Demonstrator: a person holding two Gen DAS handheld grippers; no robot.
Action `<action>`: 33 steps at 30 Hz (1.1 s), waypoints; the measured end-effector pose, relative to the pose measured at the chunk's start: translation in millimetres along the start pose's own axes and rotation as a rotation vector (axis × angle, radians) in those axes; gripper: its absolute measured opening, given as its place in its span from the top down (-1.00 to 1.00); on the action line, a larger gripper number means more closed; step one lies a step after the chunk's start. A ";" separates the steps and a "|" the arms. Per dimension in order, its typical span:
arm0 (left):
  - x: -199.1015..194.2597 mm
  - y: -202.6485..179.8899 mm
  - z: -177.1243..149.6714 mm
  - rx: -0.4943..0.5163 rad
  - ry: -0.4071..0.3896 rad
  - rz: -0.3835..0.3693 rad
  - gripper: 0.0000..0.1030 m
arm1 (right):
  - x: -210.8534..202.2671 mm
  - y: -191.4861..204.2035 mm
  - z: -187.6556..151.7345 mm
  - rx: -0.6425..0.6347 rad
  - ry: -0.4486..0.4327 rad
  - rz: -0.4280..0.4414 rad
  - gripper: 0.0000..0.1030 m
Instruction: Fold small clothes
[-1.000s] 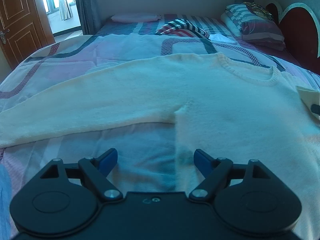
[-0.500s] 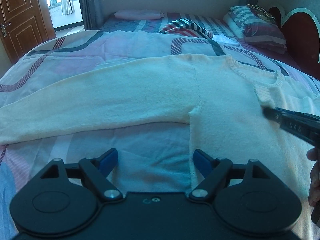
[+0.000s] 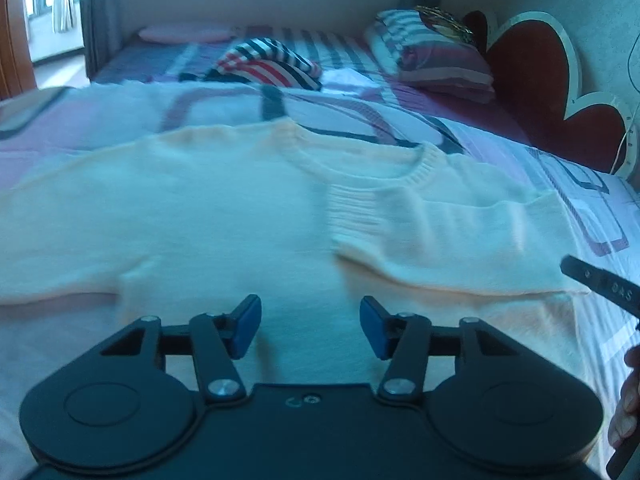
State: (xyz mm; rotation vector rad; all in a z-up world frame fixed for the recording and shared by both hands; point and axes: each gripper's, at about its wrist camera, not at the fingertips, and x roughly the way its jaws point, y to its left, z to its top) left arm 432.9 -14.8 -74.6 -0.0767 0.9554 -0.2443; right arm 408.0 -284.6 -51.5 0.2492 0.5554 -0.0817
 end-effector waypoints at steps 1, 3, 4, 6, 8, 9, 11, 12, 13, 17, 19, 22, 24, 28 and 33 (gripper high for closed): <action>5.8 -4.6 1.5 -0.010 0.008 -0.016 0.04 | -1.3 -12.8 1.8 0.011 0.003 -0.016 0.64; 15.8 -14.7 4.7 -0.024 0.018 -0.028 0.07 | -10.4 -37.8 1.8 0.036 0.005 -0.040 0.64; 18.8 -18.4 6.6 -0.025 0.019 -0.028 0.10 | -9.9 -47.1 2.6 0.045 0.008 -0.050 0.64; 24.2 -25.6 11.4 -0.038 0.023 -0.035 0.15 | -13.4 -62.0 1.4 0.063 0.011 -0.065 0.64; 27.9 -30.7 17.1 -0.055 0.026 -0.041 0.20 | -15.4 -73.2 0.3 0.080 0.017 -0.070 0.64; 29.2 -32.4 19.0 -0.061 0.027 -0.047 0.24 | -18.8 -77.9 -1.5 0.084 0.017 -0.071 0.64; 30.8 -36.1 23.3 -0.073 0.029 -0.054 0.25 | -20.6 -83.6 -2.0 0.086 0.019 -0.071 0.64; 31.8 -38.1 24.8 -0.080 0.030 -0.056 0.25 | -21.0 -85.7 -1.9 0.086 0.020 -0.070 0.64; 33.6 -39.3 25.6 -0.086 0.034 -0.057 0.25 | -21.7 -87.4 -1.6 0.086 0.021 -0.070 0.64; 41.5 -40.1 25.7 -0.111 0.043 -0.057 0.36 | -18.7 -91.7 0.9 0.085 0.022 -0.066 0.64; 42.2 -38.1 25.7 -0.125 0.039 -0.057 0.48 | -17.0 -92.8 2.9 0.085 0.021 -0.063 0.64; 43.5 -33.4 26.7 -0.152 0.035 -0.061 0.59 | -16.0 -94.9 5.2 0.082 0.022 -0.058 0.64; 44.8 -30.9 27.8 -0.159 0.033 -0.061 0.67 | -15.2 -95.7 5.4 0.083 0.024 -0.056 0.64; 45.7 -26.7 29.0 -0.175 0.024 -0.073 0.86 | -13.8 -95.6 3.9 0.087 0.032 -0.052 0.64; 37.3 -16.6 28.3 -0.188 -0.032 -0.075 0.95 | -14.4 -94.2 3.1 0.095 0.037 -0.052 0.64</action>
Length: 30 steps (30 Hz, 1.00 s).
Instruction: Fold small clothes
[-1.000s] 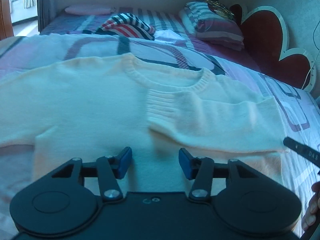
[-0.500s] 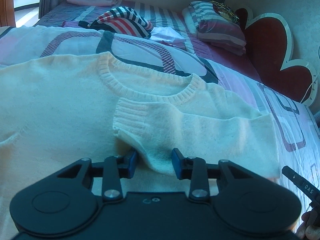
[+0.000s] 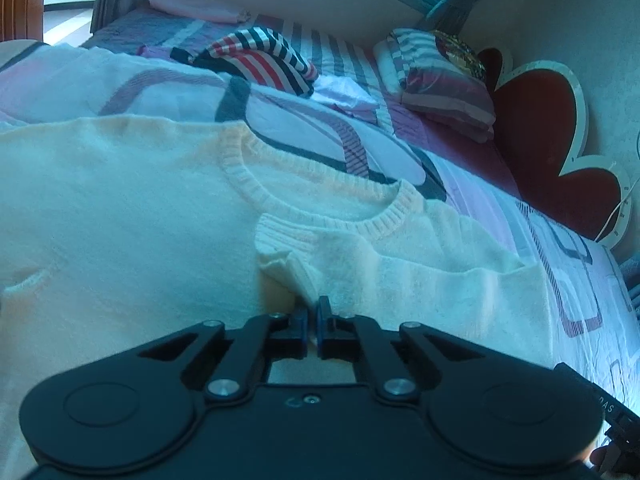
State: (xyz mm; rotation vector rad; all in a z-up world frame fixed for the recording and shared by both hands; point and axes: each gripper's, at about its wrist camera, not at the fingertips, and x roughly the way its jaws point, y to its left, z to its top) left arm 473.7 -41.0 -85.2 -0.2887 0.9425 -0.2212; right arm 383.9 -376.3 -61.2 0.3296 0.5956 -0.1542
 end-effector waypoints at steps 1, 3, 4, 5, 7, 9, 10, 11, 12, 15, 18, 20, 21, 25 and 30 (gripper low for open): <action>-1.5 2.7 0.3 0.001 -0.006 0.004 0.95 | -0.5 0.3 0.5 0.000 -0.001 0.001 0.64; -5.7 10.8 1.3 -0.004 -0.018 0.010 0.95 | -1.8 2.0 1.8 -0.002 -0.004 0.002 0.64; -9.2 16.0 2.2 -0.009 -0.031 0.021 0.95 | -1.9 3.3 2.3 -0.004 -0.005 0.004 0.64; -12.5 20.6 3.0 -0.011 -0.043 0.031 0.95 | -2.0 5.0 2.6 -0.005 -0.006 0.005 0.64; -18.0 30.4 5.1 -0.019 -0.058 0.045 0.95 | -1.5 9.1 3.2 -0.008 -0.007 0.009 0.64; -22.6 39.4 7.6 -0.018 -0.067 0.059 0.95 | -0.8 14.0 2.6 -0.012 -0.005 0.015 0.64; -24.6 44.2 8.5 -0.016 -0.072 0.069 0.95 | -0.2 16.8 2.2 -0.014 -0.004 0.019 0.64; -26.4 49.9 9.1 -0.022 -0.076 0.076 0.95 | 0.1 20.1 1.7 -0.017 -0.003 0.023 0.64; -27.7 53.9 10.0 -0.028 -0.079 0.081 0.95 | 0.7 24.0 0.9 -0.020 -0.003 0.027 0.64; -31.9 68.9 10.8 -0.047 -0.088 0.094 0.95 | 3.0 34.0 -0.6 -0.031 0.002 0.040 0.64; -34.2 78.5 11.2 -0.055 -0.092 0.103 0.95 | 4.5 42.7 -2.3 -0.041 0.005 0.050 0.64; -34.4 81.2 10.6 -0.052 -0.090 0.104 0.95 | 5.0 47.5 -3.2 -0.048 0.007 0.058 0.64; -34.1 81.2 9.7 -0.047 -0.089 0.105 0.95 | 5.1 50.4 -3.1 -0.052 0.006 0.065 0.64; -32.8 79.6 5.0 -0.026 -0.088 0.113 0.95 | 3.5 60.8 -3.3 -0.082 -0.009 0.095 0.64; -28.0 81.4 -0.4 -0.007 -0.078 0.129 0.77 | 13.9 71.5 -8.3 -0.125 0.027 0.112 0.77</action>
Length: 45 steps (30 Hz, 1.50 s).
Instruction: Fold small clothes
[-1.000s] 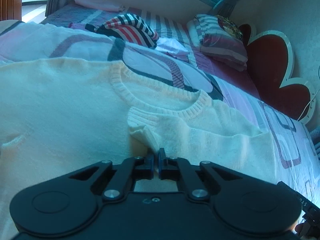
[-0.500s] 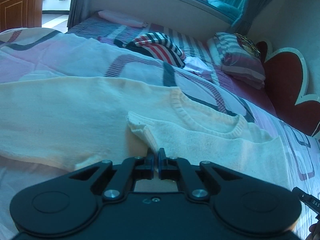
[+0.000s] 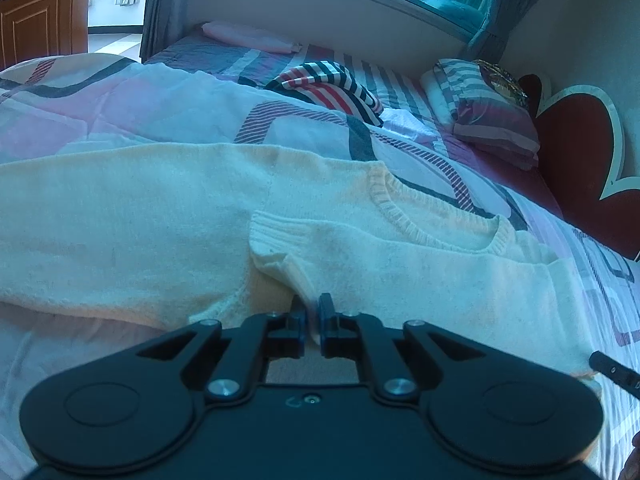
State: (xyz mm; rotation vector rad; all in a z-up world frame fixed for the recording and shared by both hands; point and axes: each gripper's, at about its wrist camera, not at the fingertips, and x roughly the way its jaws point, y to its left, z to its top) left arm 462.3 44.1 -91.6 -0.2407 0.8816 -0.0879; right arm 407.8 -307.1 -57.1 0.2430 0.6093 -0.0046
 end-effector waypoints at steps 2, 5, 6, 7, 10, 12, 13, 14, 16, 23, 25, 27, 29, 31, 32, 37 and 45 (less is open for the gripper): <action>-2.3 1.5 0.8 0.008 0.002 0.014 0.63 | 11.0 -1.2 -4.8 -0.011 0.047 -0.016 0.77; -19.7 1.7 5.3 0.049 -0.054 0.098 0.37 | 4.2 -2.8 -0.5 -0.007 0.022 -0.016 0.77; -27.5 -1.6 7.6 0.080 -0.096 0.114 0.27 | -2.7 -2.7 2.4 -0.006 -0.016 -0.006 0.77; -30.0 -6.1 9.6 0.095 -0.113 0.110 0.20 | -7.2 -0.7 7.3 -0.002 -0.047 0.013 0.77; -13.0 -34.3 13.5 0.151 -0.057 0.021 0.08 | 5.2 23.1 17.9 -0.042 -0.032 0.091 0.77; 6.8 -57.5 7.3 0.206 -0.018 -0.003 0.07 | 25.6 50.0 16.7 -0.110 0.030 0.158 0.77; 15.7 -66.9 1.8 0.236 -0.006 0.010 0.03 | 33.8 62.9 12.0 -0.154 0.045 0.184 0.77; 19.7 -72.6 -1.7 0.264 -0.011 0.021 -0.03 | 41.5 73.3 7.3 -0.196 0.065 0.209 0.76; 21.6 -73.5 -7.7 0.319 -0.037 0.036 -0.14 | 49.3 83.6 -0.5 -0.265 0.072 0.252 0.76; 23.3 -37.3 9.4 0.323 -0.046 0.067 -0.15 | 83.2 -5.3 46.3 -0.059 0.040 0.076 0.79; 23.5 -43.8 11.8 0.339 -0.045 0.090 -0.12 | 89.3 -5.4 58.1 -0.080 0.046 0.071 0.79; 21.8 -53.3 14.0 0.341 -0.058 0.084 -0.13 | 89.9 1.5 66.8 -0.107 0.027 0.061 0.79; 25.9 -63.0 17.3 0.345 -0.056 0.074 -0.15 | 94.5 -0.1 75.6 -0.081 0.020 0.056 0.79; 35.7 -68.8 18.2 0.358 -0.034 0.076 -0.35 | 109.0 -1.4 78.8 -0.074 0.073 0.023 0.79; 42.6 -67.6 16.8 0.355 -0.024 0.081 -0.41 | 111.6 -4.2 77.9 -0.079 0.080 0.023 0.79; 25.2 -62.1 13.3 0.319 -0.037 0.089 -0.31 | 82.1 1.5 68.6 -0.123 0.082 0.037 0.78; 0.9 -60.5 -24.3 0.318 -0.040 0.097 -0.34 | 28.1 14.2 5.8 -0.191 0.101 0.062 0.78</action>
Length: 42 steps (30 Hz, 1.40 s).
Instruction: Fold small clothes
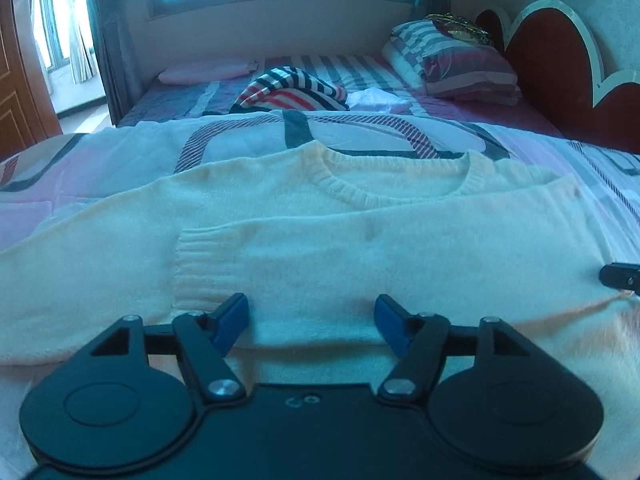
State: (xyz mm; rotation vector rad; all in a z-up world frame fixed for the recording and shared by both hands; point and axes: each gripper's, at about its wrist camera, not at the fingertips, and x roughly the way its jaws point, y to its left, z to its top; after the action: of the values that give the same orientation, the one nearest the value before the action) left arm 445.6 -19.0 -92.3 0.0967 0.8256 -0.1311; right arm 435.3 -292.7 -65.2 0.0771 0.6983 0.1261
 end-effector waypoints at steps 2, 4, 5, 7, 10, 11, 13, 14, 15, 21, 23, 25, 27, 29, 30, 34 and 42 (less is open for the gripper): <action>-2.9 -1.0 4.3 -0.017 0.011 0.010 -0.33 | -1.2 4.0 -0.2 -0.009 0.001 -0.016 0.78; -9.6 1.3 6.3 -0.040 0.003 0.014 -0.31 | -8.8 5.8 5.4 0.009 -0.009 -0.018 0.78; -11.1 2.2 5.9 -0.044 0.002 0.020 -0.31 | -15.0 6.6 6.0 0.013 -0.027 -0.014 0.78; -7.5 4.3 3.2 -0.059 0.028 0.024 -0.32 | -17.5 6.4 4.6 0.014 -0.023 -0.021 0.76; -4.9 4.2 0.2 -0.069 0.030 0.028 -0.36 | -6.2 5.0 -6.1 0.006 0.014 -0.032 0.73; -4.6 3.5 0.2 -0.066 0.030 0.031 -0.36 | -6.2 6.4 -5.8 -0.005 0.013 -0.037 0.71; -6.3 3.1 1.2 -0.071 0.030 0.034 -0.36 | -10.3 9.7 -2.0 -0.004 0.011 -0.046 0.69; -6.3 3.5 1.7 -0.077 0.031 0.033 -0.36 | -14.1 11.0 -0.9 0.002 -0.006 -0.041 0.65; -5.1 3.3 1.8 -0.080 0.035 0.034 -0.38 | -16.6 12.6 -0.5 -0.001 -0.020 -0.041 0.54; -4.0 3.1 -0.1 -0.072 0.034 0.023 -0.43 | -2.1 19.5 -7.5 -0.030 0.018 -0.085 0.34; -5.0 5.0 -0.3 -0.069 0.035 0.017 -0.43 | -1.2 19.2 -7.0 -0.024 0.022 -0.086 0.34; -5.8 7.3 0.3 -0.072 0.039 0.008 -0.43 | -1.9 20.0 -5.0 -0.020 0.025 -0.092 0.34; -4.7 9.0 1.7 -0.073 0.043 -0.002 -0.44 | -6.4 22.4 -4.8 -0.015 0.015 -0.103 0.34; -4.1 9.3 1.9 -0.066 0.041 -0.009 -0.46 | -11.4 25.2 -6.2 -0.001 0.005 -0.109 0.34; -3.1 9.8 2.1 -0.061 0.039 -0.014 -0.48 | -12.1 26.8 -6.7 0.004 0.005 -0.112 0.34; -2.3 12.1 1.5 -0.054 0.036 -0.032 -0.51 | -2.8 29.5 -8.4 0.005 0.029 -0.133 0.34; -48.8 98.3 -28.6 -0.224 -0.056 0.049 -0.45 | -14.4 45.7 0.0 0.037 -0.008 -0.106 0.34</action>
State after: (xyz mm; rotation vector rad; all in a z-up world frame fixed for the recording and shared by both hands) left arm 407.2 85.9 -72.2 -0.0974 0.7761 0.0049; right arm 420.2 -249.6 -50.9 0.0759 0.6954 0.0117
